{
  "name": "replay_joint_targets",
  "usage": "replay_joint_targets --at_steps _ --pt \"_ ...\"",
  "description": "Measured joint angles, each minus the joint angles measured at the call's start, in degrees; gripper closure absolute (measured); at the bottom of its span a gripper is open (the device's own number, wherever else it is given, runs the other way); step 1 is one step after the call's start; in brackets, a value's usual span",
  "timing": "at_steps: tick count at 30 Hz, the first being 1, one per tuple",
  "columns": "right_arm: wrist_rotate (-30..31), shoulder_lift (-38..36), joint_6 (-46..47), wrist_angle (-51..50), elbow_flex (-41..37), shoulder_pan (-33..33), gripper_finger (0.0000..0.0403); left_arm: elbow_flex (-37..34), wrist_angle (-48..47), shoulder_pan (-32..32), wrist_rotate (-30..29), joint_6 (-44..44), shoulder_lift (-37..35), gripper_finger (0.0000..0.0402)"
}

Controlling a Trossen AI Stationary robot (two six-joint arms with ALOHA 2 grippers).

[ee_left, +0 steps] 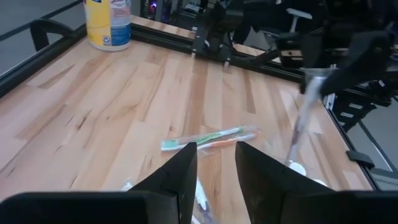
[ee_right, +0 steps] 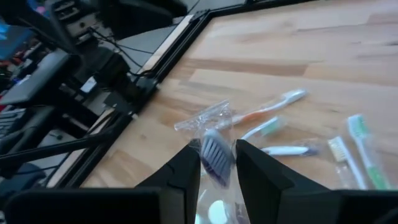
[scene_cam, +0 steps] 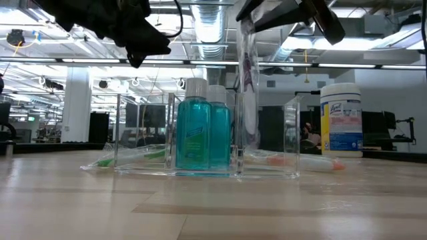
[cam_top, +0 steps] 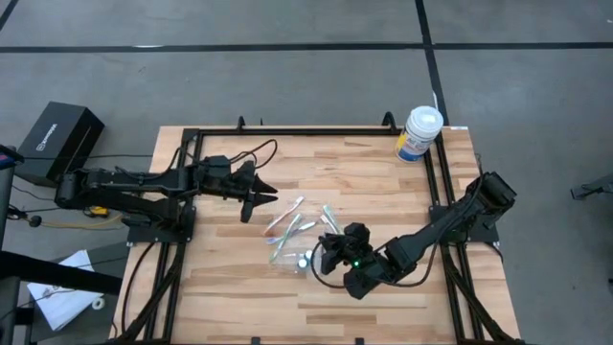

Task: Pick & Place toothbrushing station
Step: Put the purple toothbrush into the transparent organizer, then put the green toothbrush into the transparent organizer

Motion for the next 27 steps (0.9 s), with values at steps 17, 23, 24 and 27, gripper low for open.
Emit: replay_joint_targets --at_steps 17,23,24,27 --pt "-7.8 0.0 2.7 2.9 0.0 1.1 0.0233 0.0 -0.5 2.1 2.3 0.4 0.0 0.0297" --pt "-7.8 0.0 2.6 2.9 0.0 1.0 0.0166 0.0 -0.8 2.1 3.1 0.4 0.0 0.0297" --pt "-7.8 0.0 2.6 2.9 0.0 1.0 0.0159 0.0 -0.8 2.1 3.1 0.4 0.0 0.0297" --pt "-7.9 0.0 2.5 2.9 0.0 1.0 0.0149 0.0 -0.9 2.1 3.1 0.4 0.0 0.0297"
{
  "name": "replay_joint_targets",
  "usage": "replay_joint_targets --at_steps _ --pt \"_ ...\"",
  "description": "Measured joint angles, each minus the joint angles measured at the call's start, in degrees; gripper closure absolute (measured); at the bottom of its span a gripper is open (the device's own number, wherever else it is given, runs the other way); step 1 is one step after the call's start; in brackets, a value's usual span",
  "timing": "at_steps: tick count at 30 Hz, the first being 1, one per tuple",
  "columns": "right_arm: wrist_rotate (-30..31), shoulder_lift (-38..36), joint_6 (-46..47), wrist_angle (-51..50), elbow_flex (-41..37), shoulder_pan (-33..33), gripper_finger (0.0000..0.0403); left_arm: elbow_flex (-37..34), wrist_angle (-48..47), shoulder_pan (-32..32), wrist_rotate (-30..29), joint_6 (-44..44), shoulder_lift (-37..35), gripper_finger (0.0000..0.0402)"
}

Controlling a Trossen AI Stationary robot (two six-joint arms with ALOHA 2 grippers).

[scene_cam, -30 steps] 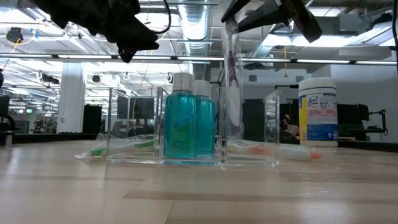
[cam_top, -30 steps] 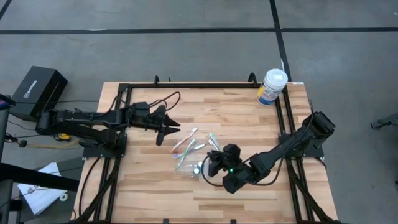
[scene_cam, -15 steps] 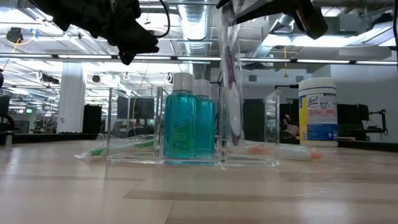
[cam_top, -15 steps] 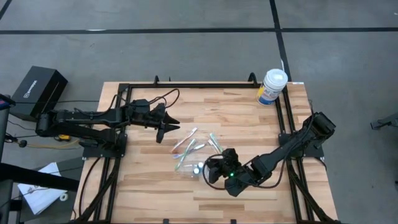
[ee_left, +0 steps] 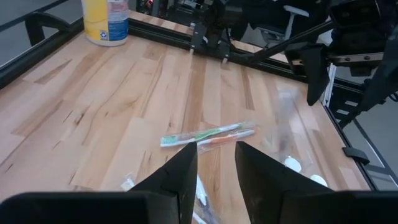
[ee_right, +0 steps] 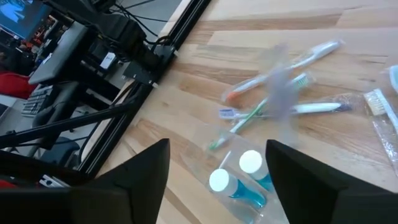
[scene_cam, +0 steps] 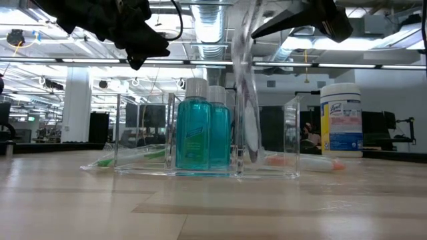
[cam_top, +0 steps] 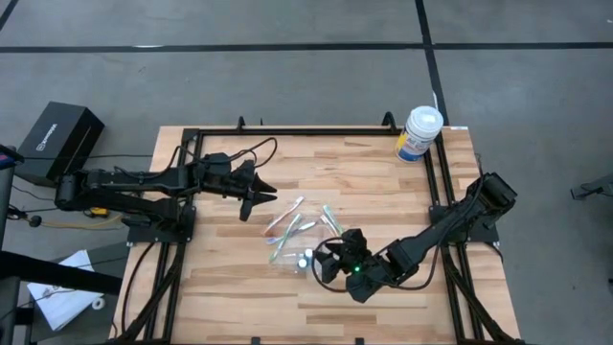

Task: Pick & Place toothbrushing station
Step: Put the green toothbrush into the transparent organizer

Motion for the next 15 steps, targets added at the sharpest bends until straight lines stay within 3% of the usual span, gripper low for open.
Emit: replay_joint_targets --at_steps 15 --pt "0.3 0.0 0.6 0.5 1.8 0.7 0.0148 0.0 -0.1 0.0 0.0 1.1 0.0 0.0297"
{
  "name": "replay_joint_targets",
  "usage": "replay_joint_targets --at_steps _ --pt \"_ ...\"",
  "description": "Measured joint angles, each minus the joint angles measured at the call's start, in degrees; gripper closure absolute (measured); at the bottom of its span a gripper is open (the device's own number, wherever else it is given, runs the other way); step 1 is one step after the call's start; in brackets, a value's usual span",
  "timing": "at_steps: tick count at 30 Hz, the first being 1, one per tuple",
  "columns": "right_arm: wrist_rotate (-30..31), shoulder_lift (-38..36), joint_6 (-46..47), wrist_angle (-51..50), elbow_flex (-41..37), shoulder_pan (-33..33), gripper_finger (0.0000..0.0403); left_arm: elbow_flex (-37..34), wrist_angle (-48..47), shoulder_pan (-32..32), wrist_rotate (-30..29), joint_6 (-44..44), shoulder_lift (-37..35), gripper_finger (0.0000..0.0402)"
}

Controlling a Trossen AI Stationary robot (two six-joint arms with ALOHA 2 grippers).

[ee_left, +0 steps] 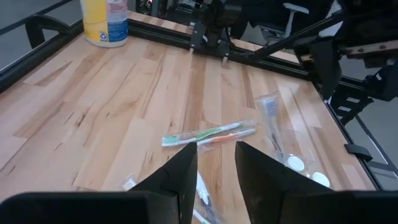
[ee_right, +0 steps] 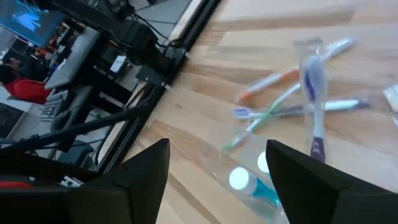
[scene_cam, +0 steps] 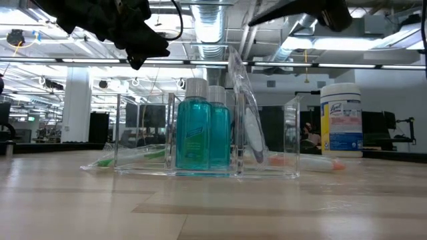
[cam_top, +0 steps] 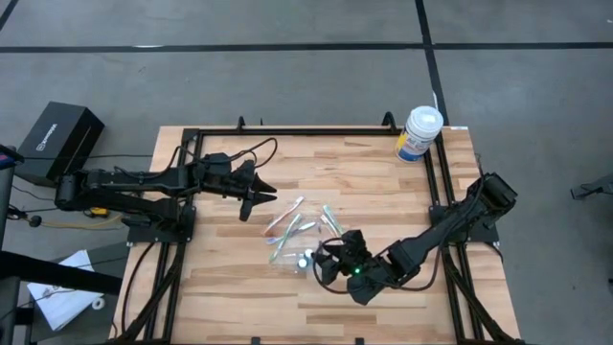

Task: Pick & Place toothbrushing station
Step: Put the green toothbrush into the transparent organizer

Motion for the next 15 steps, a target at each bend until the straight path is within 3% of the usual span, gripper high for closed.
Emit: replay_joint_targets --at_steps 7,15 --pt "14.3 -2.5 -9.6 -0.6 3.6 -0.8 0.0148 0.0 2.4 2.4 0.2 -1.0 0.0 0.0297" --pt "15.9 -13.1 -29.5 0.2 3.9 -7.5 0.0148 0.0 9.0 7.2 3.6 -4.7 0.0 0.0297"
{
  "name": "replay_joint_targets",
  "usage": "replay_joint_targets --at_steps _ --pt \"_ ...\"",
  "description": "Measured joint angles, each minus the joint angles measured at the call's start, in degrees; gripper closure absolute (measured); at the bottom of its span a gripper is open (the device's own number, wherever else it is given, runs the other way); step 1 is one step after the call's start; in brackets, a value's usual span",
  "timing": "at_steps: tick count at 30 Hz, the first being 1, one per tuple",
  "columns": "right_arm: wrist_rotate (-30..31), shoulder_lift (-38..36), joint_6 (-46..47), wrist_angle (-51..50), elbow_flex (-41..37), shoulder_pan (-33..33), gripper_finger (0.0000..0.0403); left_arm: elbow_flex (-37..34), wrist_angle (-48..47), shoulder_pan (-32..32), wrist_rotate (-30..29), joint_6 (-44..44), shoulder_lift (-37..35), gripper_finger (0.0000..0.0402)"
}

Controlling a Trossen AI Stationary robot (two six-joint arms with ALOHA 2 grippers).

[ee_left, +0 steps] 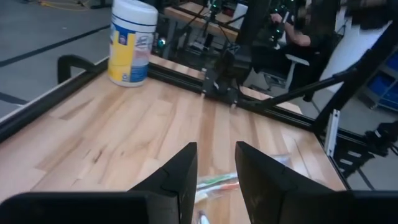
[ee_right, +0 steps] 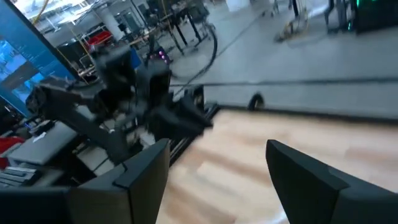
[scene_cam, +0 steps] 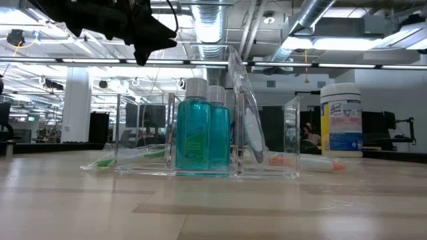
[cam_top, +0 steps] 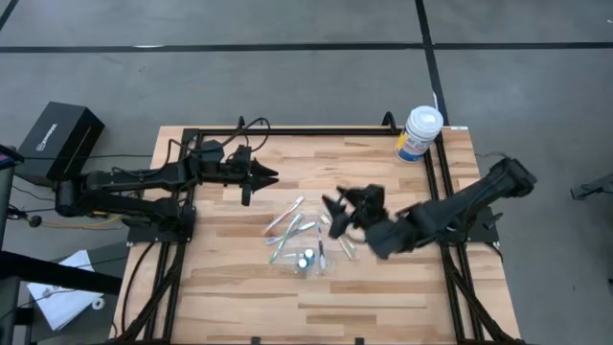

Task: Pick & Place toothbrushing station
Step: Put the green toothbrush into the transparent organizer

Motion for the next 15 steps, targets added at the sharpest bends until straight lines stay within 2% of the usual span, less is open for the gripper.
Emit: replay_joint_targets --at_steps 5,8,11,15 --pt "-2.7 -7.0 -13.1 -0.1 0.0 -3.9 0.0148 0.0 0.0 1.0 0.1 0.0 0.0 0.0297" --pt "-6.7 -10.3 -16.2 -4.3 0.1 -6.4 0.0148 0.0 0.0 1.7 0.0 0.0 0.0 0.0297" --pt "-12.3 -12.4 -11.1 -16.1 0.1 -9.7 0.0148 0.0 0.0 2.3 -1.0 -0.1 0.0 0.0297" --pt "-24.8 -13.2 -1.3 -35.2 0.0 -15.7 0.0148 0.0 0.0 3.6 -1.1 -1.8 0.0 0.0297"
